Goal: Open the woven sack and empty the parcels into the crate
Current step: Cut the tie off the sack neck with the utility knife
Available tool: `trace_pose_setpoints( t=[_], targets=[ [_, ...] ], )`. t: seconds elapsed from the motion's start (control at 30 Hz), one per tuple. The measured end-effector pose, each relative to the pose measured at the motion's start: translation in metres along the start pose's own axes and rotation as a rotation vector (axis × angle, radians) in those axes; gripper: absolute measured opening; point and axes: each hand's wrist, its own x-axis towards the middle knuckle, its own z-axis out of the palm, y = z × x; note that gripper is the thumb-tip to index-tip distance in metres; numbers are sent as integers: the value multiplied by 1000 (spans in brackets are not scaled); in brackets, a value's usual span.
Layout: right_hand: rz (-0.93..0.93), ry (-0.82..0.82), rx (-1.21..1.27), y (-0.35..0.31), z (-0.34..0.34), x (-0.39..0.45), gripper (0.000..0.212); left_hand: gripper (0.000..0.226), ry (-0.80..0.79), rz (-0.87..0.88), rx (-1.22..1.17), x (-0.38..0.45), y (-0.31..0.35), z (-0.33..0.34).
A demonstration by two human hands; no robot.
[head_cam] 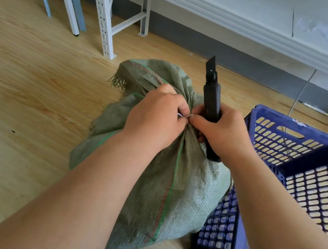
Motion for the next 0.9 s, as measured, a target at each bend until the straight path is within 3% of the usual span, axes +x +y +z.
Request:
trace_pose_setpoints(
  t=[0.2,0.4,0.6,0.77,0.9],
  targets=[
    [11,17,-24,15,-29,-22,12,4,121,-5,-126,-20,29,35],
    [32,17,211,14,-40,-41,17,8,166,8,-234,-20,39,26],
    [47,81,115,17,-59,-60,25,4,190,-33,-182,-20,32,26],
    [253,-147,223,26,-59,-59,49,7,177,-49,-164,-2,29,27],
    [358,-264,231,30,-54,-62,50,5,177,-24,-157,3,36,34]
  ],
)
